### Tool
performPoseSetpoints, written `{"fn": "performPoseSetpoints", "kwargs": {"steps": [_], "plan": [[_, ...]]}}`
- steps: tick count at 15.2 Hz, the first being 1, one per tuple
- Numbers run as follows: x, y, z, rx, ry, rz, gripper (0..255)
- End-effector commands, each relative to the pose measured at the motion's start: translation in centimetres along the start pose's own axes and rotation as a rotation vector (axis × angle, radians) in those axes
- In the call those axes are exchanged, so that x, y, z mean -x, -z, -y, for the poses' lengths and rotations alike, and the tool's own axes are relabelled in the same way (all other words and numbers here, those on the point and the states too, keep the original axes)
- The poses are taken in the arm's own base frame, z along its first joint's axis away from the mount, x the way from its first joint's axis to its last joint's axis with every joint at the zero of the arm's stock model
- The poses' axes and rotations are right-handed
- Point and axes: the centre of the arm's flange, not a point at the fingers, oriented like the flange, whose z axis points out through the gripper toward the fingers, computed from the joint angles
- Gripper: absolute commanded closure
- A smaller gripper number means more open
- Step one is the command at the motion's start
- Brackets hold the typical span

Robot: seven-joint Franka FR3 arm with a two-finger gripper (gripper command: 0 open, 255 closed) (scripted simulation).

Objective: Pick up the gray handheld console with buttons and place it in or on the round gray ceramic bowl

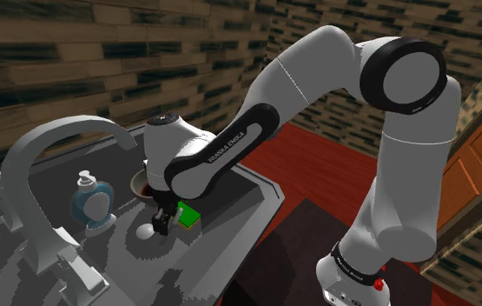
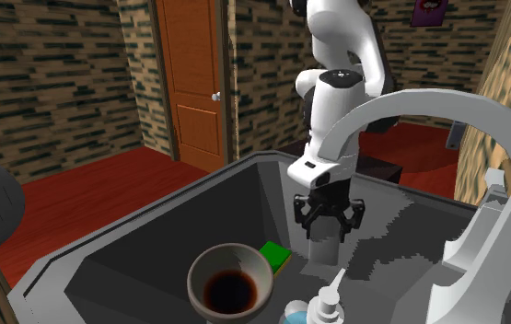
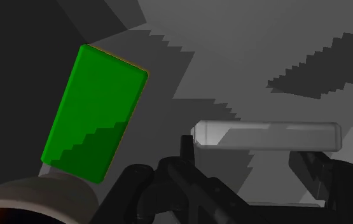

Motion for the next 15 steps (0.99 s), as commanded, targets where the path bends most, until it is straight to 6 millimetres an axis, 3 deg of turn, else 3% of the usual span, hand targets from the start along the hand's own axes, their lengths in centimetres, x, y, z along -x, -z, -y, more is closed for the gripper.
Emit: {"fn": "performPoseSetpoints", "kwargs": {"steps": [1, 12, 15], "plan": [[0.1, 1.0, 0.0, 0.0, 0.0, 0.0, 255], [0.4, 6.6, 0.2, 0.0, 0.0, 0.0, 255], [-1.8, 6.9, -3.1, 0.0, 0.0, 0.0, 255]]}}
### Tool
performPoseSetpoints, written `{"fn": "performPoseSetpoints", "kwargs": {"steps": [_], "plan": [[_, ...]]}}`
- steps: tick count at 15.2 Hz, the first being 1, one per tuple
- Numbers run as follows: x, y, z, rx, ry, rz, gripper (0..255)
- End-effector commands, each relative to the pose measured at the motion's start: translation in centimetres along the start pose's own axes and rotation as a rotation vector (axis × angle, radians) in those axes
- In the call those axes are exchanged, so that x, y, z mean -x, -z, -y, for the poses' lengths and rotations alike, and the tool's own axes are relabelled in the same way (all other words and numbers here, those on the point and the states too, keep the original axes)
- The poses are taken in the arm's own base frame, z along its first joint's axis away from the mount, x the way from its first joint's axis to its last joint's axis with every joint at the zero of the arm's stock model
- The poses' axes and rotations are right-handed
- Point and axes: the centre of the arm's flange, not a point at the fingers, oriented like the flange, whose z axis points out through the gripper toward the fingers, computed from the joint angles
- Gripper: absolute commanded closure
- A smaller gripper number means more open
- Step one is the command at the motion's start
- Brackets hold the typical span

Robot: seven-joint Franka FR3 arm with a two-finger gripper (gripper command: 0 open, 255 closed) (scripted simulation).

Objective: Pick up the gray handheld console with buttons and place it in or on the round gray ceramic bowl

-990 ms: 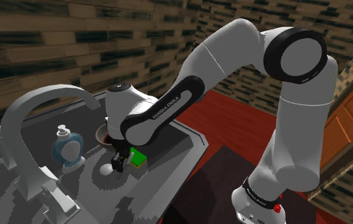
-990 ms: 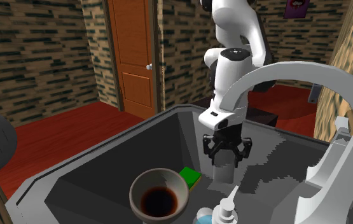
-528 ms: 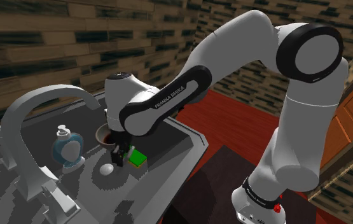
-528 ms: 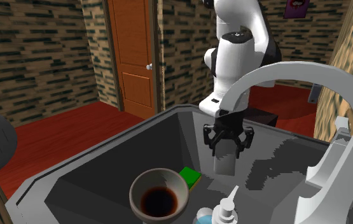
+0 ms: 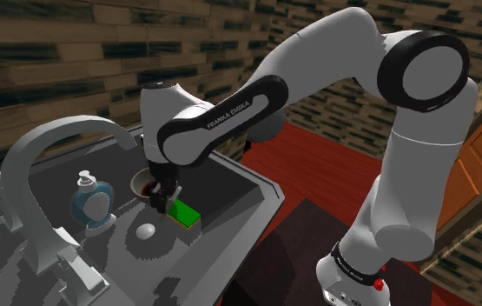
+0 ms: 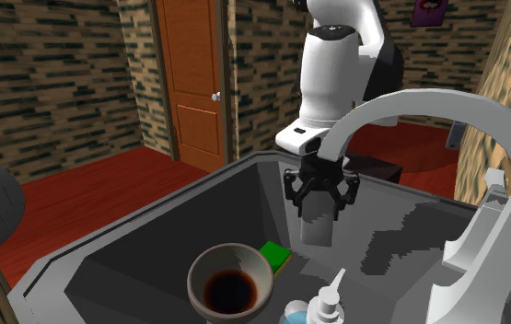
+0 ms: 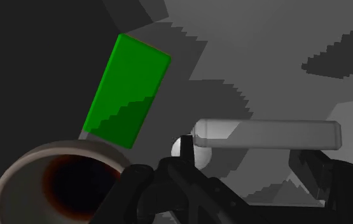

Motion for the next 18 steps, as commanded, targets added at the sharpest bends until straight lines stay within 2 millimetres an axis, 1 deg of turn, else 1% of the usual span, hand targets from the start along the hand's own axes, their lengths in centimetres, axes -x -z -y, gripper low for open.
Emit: {"fn": "performPoseSetpoints", "kwargs": {"steps": [1, 13, 14, 18], "plan": [[-1.4, 0.3, -2.1, 0.0, 0.0, 0.001, 255], [-10.2, 1.5, -15.3, 0.0, 0.0, 0.001, 255], [-10.7, 1.6, -16.1, 0.0, 0.0, 0.001, 255], [-10.8, -0.5, -16.2, 0.0, 0.0, 0.001, 255]]}}
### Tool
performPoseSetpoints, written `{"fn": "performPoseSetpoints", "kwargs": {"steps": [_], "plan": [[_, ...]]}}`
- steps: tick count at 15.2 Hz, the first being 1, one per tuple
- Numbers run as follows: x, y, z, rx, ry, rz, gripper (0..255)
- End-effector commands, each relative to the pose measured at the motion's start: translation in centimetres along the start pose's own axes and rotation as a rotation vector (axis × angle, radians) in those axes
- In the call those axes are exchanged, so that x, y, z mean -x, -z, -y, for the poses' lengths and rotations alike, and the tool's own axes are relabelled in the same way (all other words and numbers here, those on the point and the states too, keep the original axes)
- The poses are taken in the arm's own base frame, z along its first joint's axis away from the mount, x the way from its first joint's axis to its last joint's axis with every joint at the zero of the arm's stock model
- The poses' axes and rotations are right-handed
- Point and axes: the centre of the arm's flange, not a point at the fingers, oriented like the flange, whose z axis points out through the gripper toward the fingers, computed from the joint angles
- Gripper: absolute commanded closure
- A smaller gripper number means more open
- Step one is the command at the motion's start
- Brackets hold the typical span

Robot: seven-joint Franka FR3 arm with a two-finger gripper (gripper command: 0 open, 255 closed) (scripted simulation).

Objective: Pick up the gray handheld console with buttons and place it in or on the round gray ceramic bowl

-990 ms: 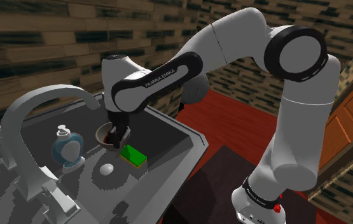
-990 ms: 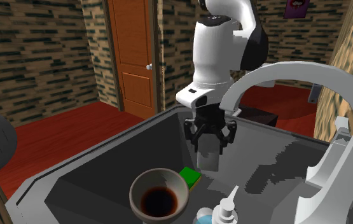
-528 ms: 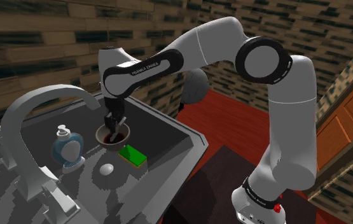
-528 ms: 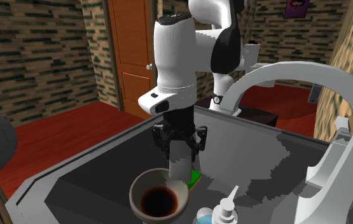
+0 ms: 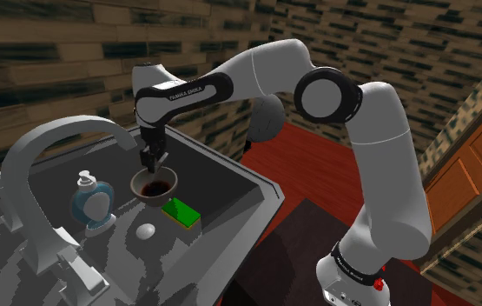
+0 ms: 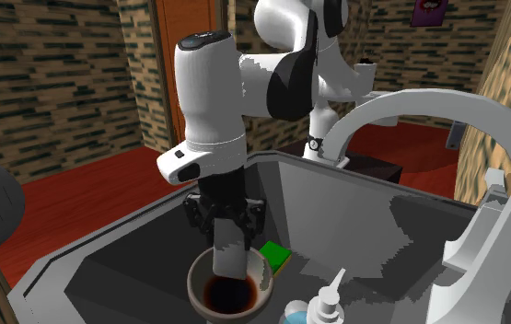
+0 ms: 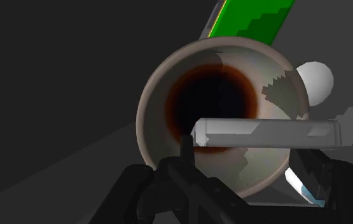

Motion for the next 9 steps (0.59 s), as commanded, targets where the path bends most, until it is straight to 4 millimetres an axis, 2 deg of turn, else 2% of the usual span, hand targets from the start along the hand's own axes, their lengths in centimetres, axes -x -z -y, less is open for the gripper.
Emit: {"fn": "performPoseSetpoints", "kwargs": {"steps": [1, 9], "plan": [[-0.1, -1.0, -0.2, 0.0, 0.0, 0.0, 255], [-0.3, -5.2, -0.3, 0.0, 0.0, 0.0, 255]]}}
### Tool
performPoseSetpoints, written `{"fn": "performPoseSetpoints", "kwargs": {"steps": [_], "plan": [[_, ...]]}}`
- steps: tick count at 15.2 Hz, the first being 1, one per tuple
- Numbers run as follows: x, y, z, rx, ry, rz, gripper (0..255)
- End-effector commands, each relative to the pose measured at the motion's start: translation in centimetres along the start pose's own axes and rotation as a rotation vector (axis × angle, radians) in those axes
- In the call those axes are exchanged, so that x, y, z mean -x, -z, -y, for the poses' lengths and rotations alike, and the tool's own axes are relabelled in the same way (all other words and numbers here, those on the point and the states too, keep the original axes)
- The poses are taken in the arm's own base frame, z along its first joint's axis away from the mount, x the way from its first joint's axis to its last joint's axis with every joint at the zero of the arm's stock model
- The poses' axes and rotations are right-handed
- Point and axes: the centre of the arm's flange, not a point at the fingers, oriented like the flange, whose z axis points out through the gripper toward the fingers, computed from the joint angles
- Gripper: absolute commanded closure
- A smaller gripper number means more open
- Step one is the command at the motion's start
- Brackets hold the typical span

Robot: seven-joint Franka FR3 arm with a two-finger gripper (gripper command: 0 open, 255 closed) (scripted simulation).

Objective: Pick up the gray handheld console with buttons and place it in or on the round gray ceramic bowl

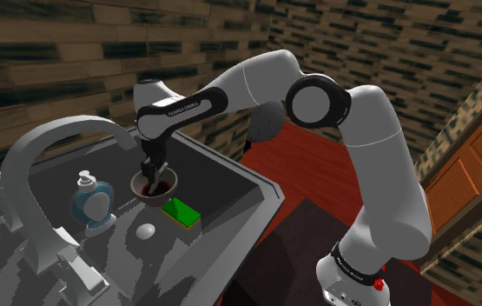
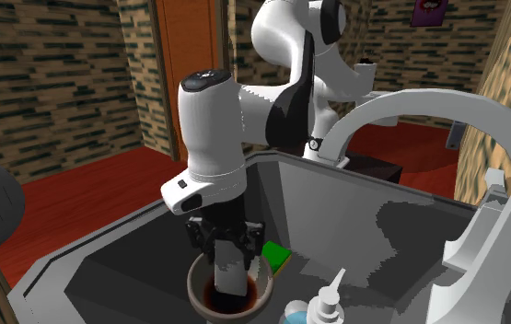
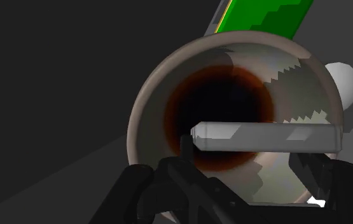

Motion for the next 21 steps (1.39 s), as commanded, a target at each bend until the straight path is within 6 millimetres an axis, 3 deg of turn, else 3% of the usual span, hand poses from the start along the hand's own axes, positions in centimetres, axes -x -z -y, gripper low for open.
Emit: {"fn": "performPoseSetpoints", "kwargs": {"steps": [1, 9, 10, 15, 19, 21], "plan": [[0.0, -1.2, -0.1, 0.0, 0.0, -0.001, 255], [0.0, -1.2, -0.1, 0.0, 0.0, -0.001, 255], [0.0, -1.1, -0.1, 0.0, 0.0, -0.001, 0], [0.0, -1.2, -0.1, 0.0, 0.0, -0.001, 0], [0.0, 3.8, -0.1, 0.0, 0.0, -0.001, 0], [0.0, 3.8, -0.1, 0.0, 0.0, -0.001, 0]]}}
